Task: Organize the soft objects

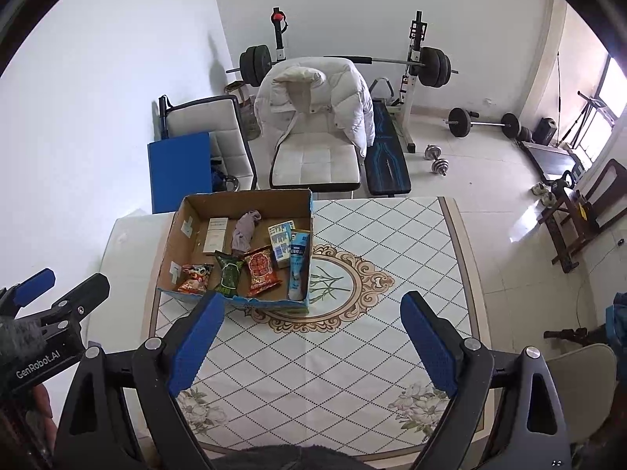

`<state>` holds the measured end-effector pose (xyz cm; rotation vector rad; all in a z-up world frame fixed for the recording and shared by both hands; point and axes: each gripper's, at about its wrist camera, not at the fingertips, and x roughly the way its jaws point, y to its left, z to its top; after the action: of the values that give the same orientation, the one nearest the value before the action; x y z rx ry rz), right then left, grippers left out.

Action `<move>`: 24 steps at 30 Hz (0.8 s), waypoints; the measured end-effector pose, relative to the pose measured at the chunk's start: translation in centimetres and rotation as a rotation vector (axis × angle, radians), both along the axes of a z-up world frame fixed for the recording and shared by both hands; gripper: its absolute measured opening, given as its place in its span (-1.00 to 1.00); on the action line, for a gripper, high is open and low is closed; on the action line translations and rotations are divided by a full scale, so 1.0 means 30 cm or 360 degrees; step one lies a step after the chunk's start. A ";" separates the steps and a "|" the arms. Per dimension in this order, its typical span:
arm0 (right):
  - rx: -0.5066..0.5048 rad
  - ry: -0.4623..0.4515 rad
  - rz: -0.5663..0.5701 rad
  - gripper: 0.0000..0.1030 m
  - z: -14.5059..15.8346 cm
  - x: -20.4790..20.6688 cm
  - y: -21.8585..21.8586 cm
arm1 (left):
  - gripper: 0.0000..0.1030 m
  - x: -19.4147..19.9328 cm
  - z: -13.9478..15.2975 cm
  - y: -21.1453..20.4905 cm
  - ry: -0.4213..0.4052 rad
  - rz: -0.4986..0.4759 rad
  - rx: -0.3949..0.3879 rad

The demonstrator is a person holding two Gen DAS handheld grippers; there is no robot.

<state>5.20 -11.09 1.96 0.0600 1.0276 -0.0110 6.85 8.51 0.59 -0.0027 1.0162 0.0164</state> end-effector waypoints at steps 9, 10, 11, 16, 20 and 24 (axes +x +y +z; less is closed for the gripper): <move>-0.0013 -0.0004 -0.0010 0.81 0.006 -0.004 -0.003 | 0.93 -0.001 -0.006 0.002 0.0007 -0.0004 -0.0009; -0.0016 -0.0005 -0.0012 0.81 0.006 -0.005 -0.005 | 0.93 -0.002 -0.006 0.001 0.0008 -0.0003 -0.0009; -0.0020 -0.0006 -0.0010 0.81 0.006 -0.005 -0.005 | 0.93 -0.003 -0.006 0.001 0.0008 -0.0006 -0.0011; -0.0024 -0.0010 -0.0025 0.81 0.015 -0.007 -0.013 | 0.93 -0.004 -0.003 0.002 0.0003 -0.0009 -0.0007; -0.0036 -0.0022 -0.0044 0.81 0.022 -0.011 -0.017 | 0.93 -0.003 0.001 0.003 0.0003 -0.0008 -0.0007; -0.0043 -0.0029 -0.0054 0.81 0.024 -0.015 -0.018 | 0.93 -0.003 0.002 0.003 -0.0001 -0.0011 -0.0004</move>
<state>4.76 -11.64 2.69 0.0525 1.0082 -0.0550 6.76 8.62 0.66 -0.0019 1.0157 0.0090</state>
